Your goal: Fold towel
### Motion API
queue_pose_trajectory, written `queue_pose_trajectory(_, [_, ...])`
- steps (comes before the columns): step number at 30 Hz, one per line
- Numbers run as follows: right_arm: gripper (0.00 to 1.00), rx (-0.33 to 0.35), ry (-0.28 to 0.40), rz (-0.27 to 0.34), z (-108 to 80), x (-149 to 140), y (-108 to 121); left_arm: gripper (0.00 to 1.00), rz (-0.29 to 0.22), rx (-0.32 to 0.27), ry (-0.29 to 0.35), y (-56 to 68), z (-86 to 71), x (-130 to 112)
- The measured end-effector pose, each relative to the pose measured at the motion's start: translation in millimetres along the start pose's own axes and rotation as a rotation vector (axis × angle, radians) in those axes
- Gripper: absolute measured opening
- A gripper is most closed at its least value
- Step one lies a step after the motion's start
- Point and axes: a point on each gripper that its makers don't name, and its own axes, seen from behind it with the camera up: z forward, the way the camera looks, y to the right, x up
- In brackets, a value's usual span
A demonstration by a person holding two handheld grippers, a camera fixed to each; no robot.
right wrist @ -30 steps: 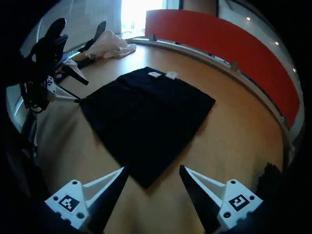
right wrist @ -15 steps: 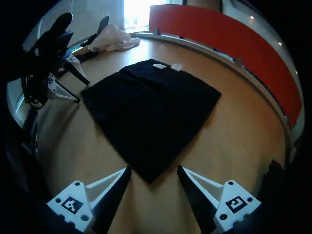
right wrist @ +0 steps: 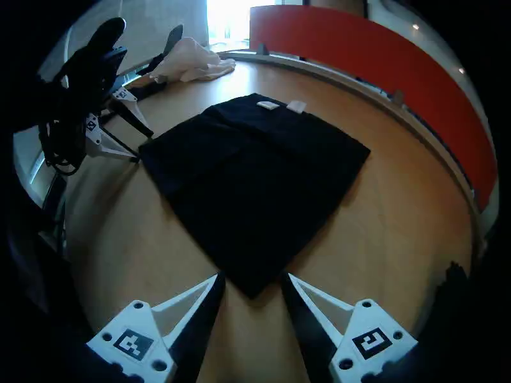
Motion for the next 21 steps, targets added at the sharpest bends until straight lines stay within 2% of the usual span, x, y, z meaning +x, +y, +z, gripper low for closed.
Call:
queue_pose_trajectory(6, [0.52, 0.006, 0.000, -0.007, 1.0, 0.5, -1.0, 0.67, 0.000, -0.002, -0.003, 2.8, -0.2, 0.3])
queue_pose_trajectory(9, [0.49, 0.008, 0.000, -0.008, 1.6, 0.7, -1.2, 0.58, 0.003, -0.003, -0.005, 5.3, -0.4, 0.4])
queue_pose_trajectory(14, [0.29, 0.010, 0.000, -0.011, 2.2, 1.0, -2.3, 0.49, 0.002, -0.004, -0.008, 9.1, 0.1, 1.0])
queue_pose_trajectory(20, [0.17, 0.004, -0.002, -0.004, 1.1, -0.2, -2.8, 0.20, -0.026, 0.017, -0.014, 6.2, 0.1, 1.8])
queue_pose_trajectory(21, [0.16, 0.002, -0.002, -0.001, 0.6, -0.3, -2.5, 0.19, -0.030, 0.020, -0.014, 6.0, 0.1, 1.9])
